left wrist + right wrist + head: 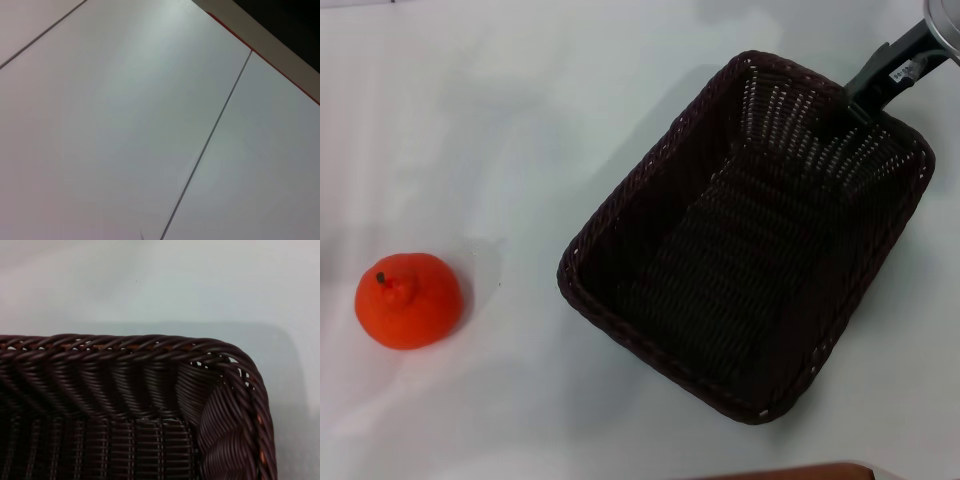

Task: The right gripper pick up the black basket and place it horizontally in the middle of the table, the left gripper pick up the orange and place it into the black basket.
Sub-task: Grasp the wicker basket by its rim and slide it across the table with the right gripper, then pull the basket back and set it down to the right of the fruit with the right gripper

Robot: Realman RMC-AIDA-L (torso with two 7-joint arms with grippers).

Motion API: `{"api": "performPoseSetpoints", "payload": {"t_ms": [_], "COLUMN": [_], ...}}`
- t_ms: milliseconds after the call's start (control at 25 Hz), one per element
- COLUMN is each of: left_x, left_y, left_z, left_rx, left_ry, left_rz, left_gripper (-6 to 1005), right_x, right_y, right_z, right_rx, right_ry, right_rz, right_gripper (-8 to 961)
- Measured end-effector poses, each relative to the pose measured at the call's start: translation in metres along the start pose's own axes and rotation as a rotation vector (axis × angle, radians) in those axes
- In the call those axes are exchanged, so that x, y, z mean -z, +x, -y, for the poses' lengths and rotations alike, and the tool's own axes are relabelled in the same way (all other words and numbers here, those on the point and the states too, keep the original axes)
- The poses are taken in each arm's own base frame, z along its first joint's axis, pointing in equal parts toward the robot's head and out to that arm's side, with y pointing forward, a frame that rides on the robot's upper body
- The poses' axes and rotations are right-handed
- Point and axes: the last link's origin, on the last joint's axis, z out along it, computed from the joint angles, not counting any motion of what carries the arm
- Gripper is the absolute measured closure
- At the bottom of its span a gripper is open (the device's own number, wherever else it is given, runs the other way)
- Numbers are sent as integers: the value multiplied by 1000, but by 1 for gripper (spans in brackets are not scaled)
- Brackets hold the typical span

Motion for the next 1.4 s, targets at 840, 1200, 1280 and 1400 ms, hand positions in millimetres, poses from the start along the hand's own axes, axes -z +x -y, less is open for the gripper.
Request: {"api": "performPoseSetpoints", "payload": {"t_ms": [840,1200,1280,1400], "left_x": [0,-3,-3,-4], "left_y": [1,3,3,3], "left_z": [1,1,1,1], "left_rx": [-4,-16,-15,-14], "left_ry": [5,-11,-14,-15], "left_rz": [-7,-5,-4,-2], "left_gripper": [140,141,140,140], "right_x": [30,10,4,-8], "right_y": [-31,-52,-57,-66], "right_z": [-16,-19,-21,-22], "right_rx": [-475,-731,-790,-885], "right_ry": [268,299,291,284], "right_rz": [-419,-546,-571,-620], "right_gripper": [793,793,793,792]}}
